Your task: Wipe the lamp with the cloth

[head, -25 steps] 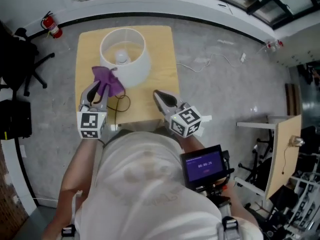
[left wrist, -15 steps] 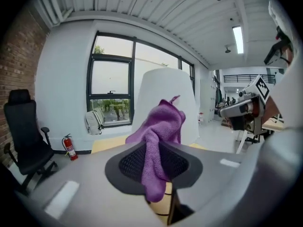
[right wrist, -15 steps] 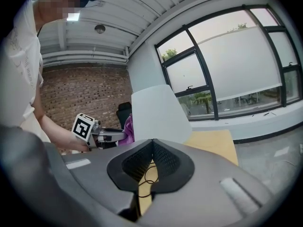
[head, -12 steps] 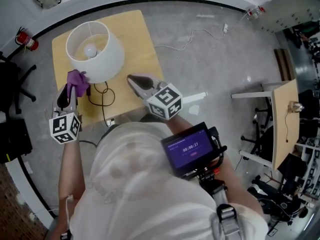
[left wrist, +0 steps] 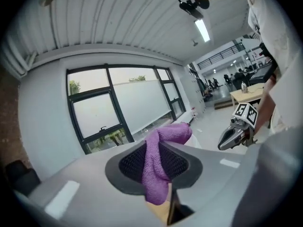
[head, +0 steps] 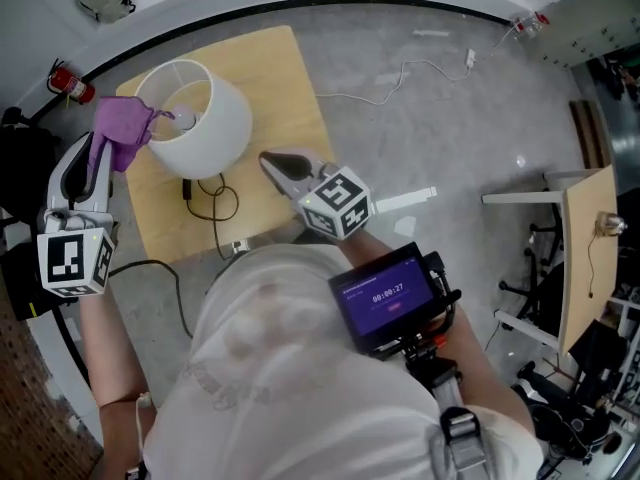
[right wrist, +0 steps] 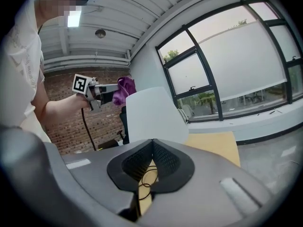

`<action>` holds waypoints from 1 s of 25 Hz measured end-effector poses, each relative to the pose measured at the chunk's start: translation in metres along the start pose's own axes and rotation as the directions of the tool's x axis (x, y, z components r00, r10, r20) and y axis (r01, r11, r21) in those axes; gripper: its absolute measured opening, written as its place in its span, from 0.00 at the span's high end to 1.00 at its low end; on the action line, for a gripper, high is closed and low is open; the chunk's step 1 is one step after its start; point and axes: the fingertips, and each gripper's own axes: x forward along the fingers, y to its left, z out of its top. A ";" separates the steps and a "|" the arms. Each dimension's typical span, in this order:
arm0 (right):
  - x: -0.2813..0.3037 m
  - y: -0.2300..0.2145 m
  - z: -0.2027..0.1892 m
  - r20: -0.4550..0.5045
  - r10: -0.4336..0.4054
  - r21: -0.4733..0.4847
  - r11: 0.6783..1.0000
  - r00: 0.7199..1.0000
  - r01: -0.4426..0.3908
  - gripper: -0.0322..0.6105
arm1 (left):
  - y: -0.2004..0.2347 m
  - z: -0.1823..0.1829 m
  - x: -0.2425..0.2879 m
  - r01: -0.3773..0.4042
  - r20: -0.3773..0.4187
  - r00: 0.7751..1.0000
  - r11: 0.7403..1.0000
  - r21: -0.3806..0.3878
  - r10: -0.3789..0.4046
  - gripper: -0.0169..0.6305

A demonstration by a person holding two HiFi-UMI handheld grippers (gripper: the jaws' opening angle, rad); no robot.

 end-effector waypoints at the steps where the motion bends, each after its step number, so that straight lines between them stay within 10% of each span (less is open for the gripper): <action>1: 0.002 -0.006 0.002 0.010 0.018 0.004 1.000 1.000 -0.018 0.93 | 0.001 0.010 0.009 0.012 -0.026 1.000 0.999 0.034 -0.011 0.85; 5: -0.005 -0.012 -0.005 0.010 0.036 0.007 0.999 0.999 -0.036 0.93 | -0.001 -0.001 0.026 0.136 -0.186 0.976 0.984 0.113 -0.113 0.85; 13: -0.013 -0.016 -0.002 0.016 0.010 0.021 1.000 1.000 -0.011 0.93 | -0.019 -0.043 0.038 0.378 -0.503 0.824 0.914 0.144 -0.262 0.85; 25: -0.025 -0.065 0.011 0.031 0.054 0.043 0.998 0.998 -0.055 0.93 | -0.060 -0.063 0.086 0.458 -0.667 0.691 0.883 0.106 -0.279 0.85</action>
